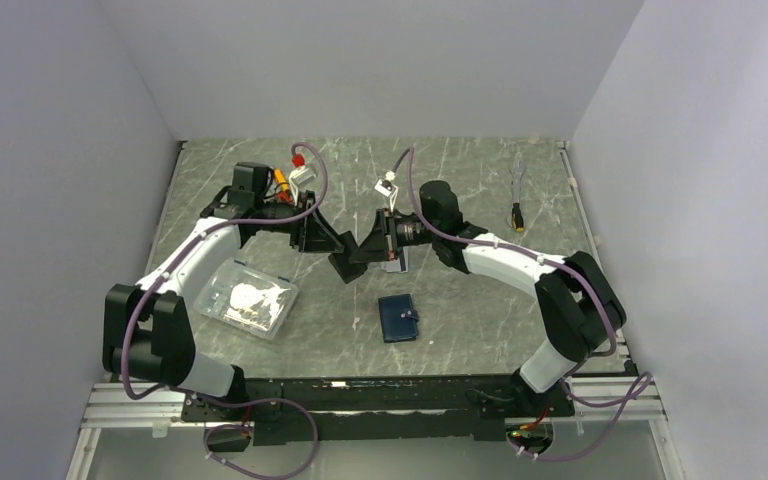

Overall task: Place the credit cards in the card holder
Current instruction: Pick up the credit card from the storage box, then insert the credit card into the card holder.

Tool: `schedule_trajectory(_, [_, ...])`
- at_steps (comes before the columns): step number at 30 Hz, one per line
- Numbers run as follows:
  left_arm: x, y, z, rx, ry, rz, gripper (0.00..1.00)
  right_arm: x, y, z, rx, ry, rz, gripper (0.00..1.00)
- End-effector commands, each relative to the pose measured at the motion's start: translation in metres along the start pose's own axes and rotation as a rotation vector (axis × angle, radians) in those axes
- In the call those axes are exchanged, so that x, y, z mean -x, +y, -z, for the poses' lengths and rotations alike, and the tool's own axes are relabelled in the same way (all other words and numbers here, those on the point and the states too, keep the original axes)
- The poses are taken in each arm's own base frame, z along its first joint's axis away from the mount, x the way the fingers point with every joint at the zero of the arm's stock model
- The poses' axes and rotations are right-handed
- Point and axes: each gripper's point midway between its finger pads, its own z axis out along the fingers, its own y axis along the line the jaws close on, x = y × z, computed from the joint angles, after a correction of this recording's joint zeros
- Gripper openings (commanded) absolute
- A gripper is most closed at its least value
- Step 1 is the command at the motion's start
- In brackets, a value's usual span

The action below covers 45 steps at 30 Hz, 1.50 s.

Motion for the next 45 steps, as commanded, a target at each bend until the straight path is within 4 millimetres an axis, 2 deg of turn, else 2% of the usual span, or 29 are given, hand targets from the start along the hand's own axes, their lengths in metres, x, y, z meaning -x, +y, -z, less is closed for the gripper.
schedule_trajectory(1, [0.009,-0.019,0.001,-0.100,-0.005,-0.037,0.39,0.027,0.012,-0.004,0.037,-0.062,0.082,0.00])
schedule_trajectory(9, [0.011,-0.022,0.003,-0.099,0.004,-0.060,0.34,0.039,0.005,0.025,-0.008,-0.169,0.070,0.00])
schedule_trajectory(13, [0.010,-0.015,0.003,-0.051,0.016,-0.076,0.44,0.036,0.002,0.035,-0.041,-0.188,0.061,0.00])
schedule_trajectory(16, [0.005,-0.001,0.001,0.038,0.039,-0.086,0.51,0.026,0.000,0.045,-0.073,-0.189,0.048,0.00])
schedule_trajectory(20, [-0.016,0.018,-0.012,0.149,0.137,-0.134,0.55,0.002,-0.018,0.057,-0.217,-0.147,0.003,0.00])
schedule_trajectory(21, [-0.022,0.020,-0.017,0.163,0.166,-0.146,0.55,-0.013,-0.030,0.062,-0.286,-0.112,-0.046,0.00])
schedule_trajectory(23, [-0.034,0.020,-0.026,0.174,0.227,-0.182,0.55,-0.038,-0.045,0.068,-0.401,-0.053,-0.091,0.00])
schedule_trajectory(26, [-0.046,0.016,-0.037,0.171,0.291,-0.233,0.54,-0.073,-0.055,0.067,-0.526,0.022,-0.112,0.00])
schedule_trajectory(31, [-0.049,0.011,-0.042,0.155,0.314,-0.252,0.53,-0.115,-0.075,0.065,-0.742,0.158,-0.140,0.00])
schedule_trajectory(40, [-0.049,0.006,-0.036,0.170,0.327,-0.290,0.52,-0.137,-0.093,0.088,-0.915,0.196,-0.175,0.00])
schedule_trajectory(45, [-0.056,0.007,-0.039,0.172,0.360,-0.313,0.52,-0.137,-0.097,0.101,-0.972,0.177,-0.184,0.00])
